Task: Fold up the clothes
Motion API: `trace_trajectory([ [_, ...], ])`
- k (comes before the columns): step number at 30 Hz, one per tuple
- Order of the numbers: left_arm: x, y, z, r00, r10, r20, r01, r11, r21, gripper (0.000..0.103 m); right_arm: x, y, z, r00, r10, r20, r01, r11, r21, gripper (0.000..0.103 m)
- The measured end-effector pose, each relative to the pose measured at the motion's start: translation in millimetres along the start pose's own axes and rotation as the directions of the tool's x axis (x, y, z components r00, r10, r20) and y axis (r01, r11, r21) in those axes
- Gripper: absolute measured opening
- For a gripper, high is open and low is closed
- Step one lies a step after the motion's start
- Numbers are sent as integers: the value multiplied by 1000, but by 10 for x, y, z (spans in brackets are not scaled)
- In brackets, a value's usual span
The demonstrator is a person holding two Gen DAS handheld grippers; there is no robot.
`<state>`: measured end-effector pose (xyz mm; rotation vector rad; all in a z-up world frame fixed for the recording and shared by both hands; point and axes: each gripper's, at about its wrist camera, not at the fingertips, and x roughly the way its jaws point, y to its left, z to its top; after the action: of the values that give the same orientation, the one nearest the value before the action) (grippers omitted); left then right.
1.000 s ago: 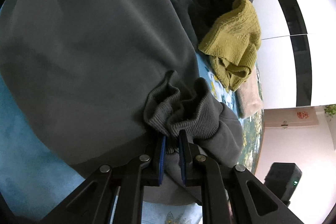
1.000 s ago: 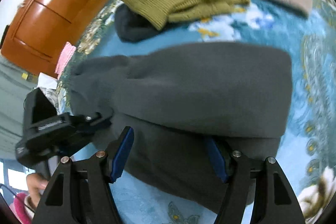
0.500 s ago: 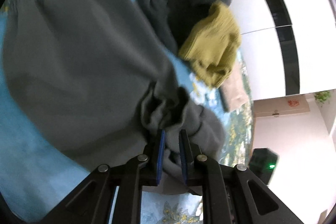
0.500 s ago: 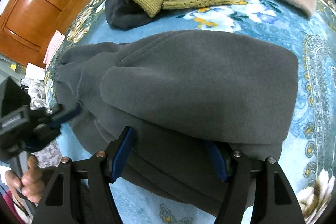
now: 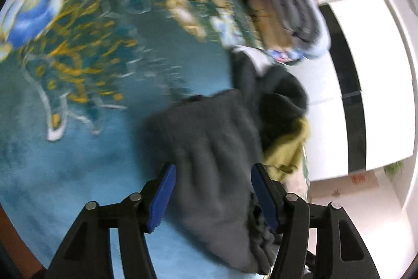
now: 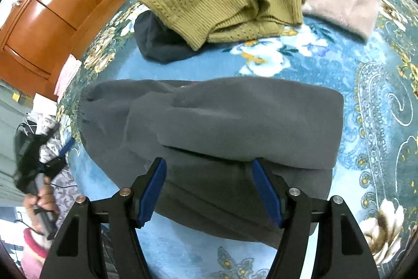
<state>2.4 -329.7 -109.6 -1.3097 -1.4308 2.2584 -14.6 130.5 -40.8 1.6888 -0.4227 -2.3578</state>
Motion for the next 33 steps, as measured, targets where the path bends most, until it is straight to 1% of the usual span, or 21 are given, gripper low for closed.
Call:
trace_trajectory([
  [3, 253, 104, 54, 999, -30, -26, 29, 999, -30, 65, 11, 28, 15, 1000, -2, -10, 3, 1000, 13, 69],
  [6, 466, 197, 126, 996, -85, -41, 82, 995, -64, 71, 14, 50, 29, 1000, -6, -19, 7, 1000, 25, 69],
  [11, 476, 276, 194, 983, -179, -32, 177, 982, -67, 73, 28, 62, 54, 999, -36, -36, 37, 999, 27, 69],
  [16, 403, 358, 164, 973, -231, -31, 227, 970, -92, 73, 90, 81, 48, 997, -56, -58, 58, 997, 45, 69],
  [19, 368, 408, 101, 965, -260, -18, 256, 957, -137, 73, 133, 136, 34, 995, -65, -69, 68, 997, 37, 69],
  [21, 355, 405, 79, 967, -253, -13, 250, 959, -135, 74, 155, 179, 27, 995, -66, -74, 68, 997, 28, 69],
  [25, 431, 392, 119, 972, -232, -27, 227, 965, -135, 74, 176, 227, 31, 995, -68, -76, 70, 997, 21, 69],
  [28, 486, 382, 155, 973, -229, -36, 222, 965, -142, 79, 164, 246, 35, 995, -65, -72, 66, 998, 19, 69],
  [33, 469, 341, 132, 974, -223, -39, 218, 970, -112, 80, 147, 230, 34, 995, -65, -75, 67, 997, 24, 69],
])
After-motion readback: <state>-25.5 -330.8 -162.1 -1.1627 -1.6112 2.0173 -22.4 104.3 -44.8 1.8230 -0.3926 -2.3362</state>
